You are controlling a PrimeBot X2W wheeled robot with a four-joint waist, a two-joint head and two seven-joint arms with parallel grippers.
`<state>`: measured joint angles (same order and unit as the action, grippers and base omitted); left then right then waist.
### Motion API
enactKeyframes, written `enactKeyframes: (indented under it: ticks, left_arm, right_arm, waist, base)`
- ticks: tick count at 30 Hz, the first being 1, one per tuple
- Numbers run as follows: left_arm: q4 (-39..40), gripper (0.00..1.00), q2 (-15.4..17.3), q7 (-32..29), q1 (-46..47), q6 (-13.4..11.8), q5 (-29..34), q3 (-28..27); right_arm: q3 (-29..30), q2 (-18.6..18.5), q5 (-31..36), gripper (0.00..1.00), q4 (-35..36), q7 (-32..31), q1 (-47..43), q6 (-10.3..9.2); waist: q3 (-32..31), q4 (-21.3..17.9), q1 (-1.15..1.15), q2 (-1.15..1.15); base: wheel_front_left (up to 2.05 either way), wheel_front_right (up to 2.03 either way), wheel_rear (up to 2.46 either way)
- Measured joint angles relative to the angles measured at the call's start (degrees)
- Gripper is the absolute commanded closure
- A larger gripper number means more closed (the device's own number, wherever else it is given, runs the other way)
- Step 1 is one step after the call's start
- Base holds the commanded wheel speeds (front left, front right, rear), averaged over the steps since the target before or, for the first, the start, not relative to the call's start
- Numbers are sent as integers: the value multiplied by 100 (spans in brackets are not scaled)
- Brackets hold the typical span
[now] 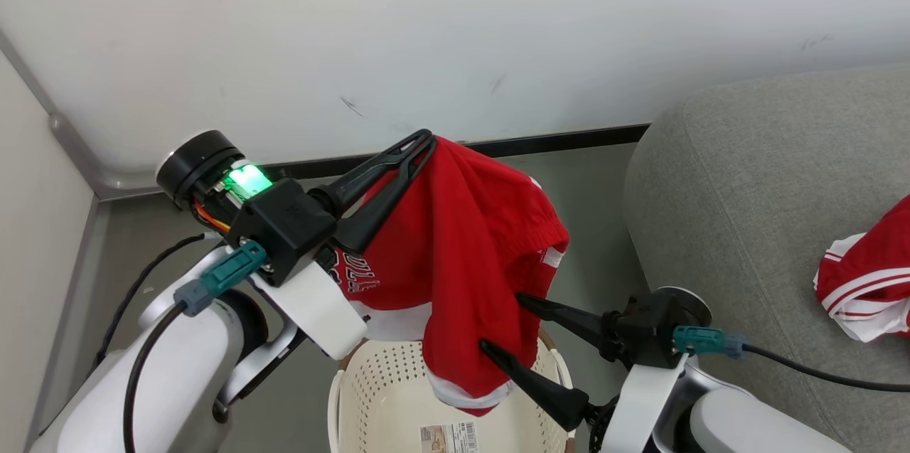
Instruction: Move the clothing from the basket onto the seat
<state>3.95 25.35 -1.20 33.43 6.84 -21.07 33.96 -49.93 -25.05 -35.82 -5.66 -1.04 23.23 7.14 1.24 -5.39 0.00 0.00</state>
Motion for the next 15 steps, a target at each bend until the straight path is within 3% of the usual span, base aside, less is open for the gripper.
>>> enactKeyframes:
  ticks: [15]
  left_arm:
    - [157, 100, -98, -342, 24, 31, -186, 410]
  right_arm:
    - [-309, 270, -492, 0, -264, 62, -3, 0]
  waist:
    - [-209, 104, 0, 0]
  base:
    - [0, 0, 0]
